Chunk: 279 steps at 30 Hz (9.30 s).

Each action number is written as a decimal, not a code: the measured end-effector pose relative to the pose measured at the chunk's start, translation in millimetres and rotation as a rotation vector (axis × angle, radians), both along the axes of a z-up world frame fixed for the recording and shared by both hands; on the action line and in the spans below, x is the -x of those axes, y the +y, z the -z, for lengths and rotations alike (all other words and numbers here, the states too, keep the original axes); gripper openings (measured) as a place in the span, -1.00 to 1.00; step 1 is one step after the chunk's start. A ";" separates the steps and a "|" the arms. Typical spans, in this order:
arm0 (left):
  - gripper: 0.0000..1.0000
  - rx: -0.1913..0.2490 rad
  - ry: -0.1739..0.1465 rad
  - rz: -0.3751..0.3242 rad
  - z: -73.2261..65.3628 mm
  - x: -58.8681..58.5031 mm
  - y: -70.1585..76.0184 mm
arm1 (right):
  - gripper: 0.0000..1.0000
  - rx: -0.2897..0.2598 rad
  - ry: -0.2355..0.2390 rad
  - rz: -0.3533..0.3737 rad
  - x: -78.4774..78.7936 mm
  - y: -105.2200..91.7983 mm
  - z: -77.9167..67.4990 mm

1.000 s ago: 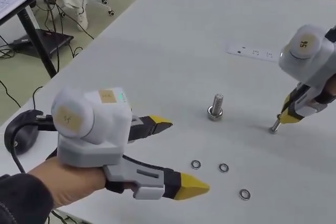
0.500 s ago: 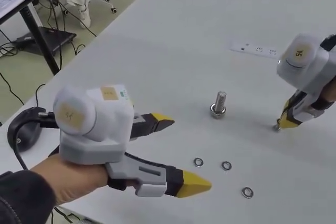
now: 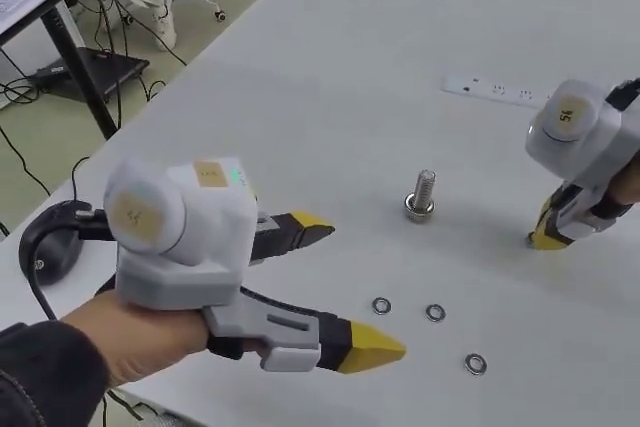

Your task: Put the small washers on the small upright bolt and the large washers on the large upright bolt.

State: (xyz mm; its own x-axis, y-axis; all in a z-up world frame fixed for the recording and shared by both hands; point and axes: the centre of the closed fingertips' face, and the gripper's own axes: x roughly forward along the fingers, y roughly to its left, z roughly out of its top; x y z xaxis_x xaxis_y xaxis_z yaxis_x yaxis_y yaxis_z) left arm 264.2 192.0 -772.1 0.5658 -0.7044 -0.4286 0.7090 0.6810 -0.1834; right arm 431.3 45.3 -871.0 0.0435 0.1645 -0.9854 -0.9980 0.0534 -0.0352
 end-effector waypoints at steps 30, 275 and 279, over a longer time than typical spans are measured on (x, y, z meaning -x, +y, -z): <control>0.61 0.001 -0.004 0.018 -3.2 3.3 -3.9 | -0.58 -0.073 -0.018 0.078 7.6 -12.3 -23.7; 0.59 -0.003 -0.031 0.029 -3.8 18.7 -8.2 | -0.73 -0.036 0.012 -0.063 85.5 1.4 -14.9; 0.59 -0.003 -0.027 0.032 -2.9 19.2 -8.9 | -0.73 -0.042 -0.008 -0.042 78.6 -7.0 -29.2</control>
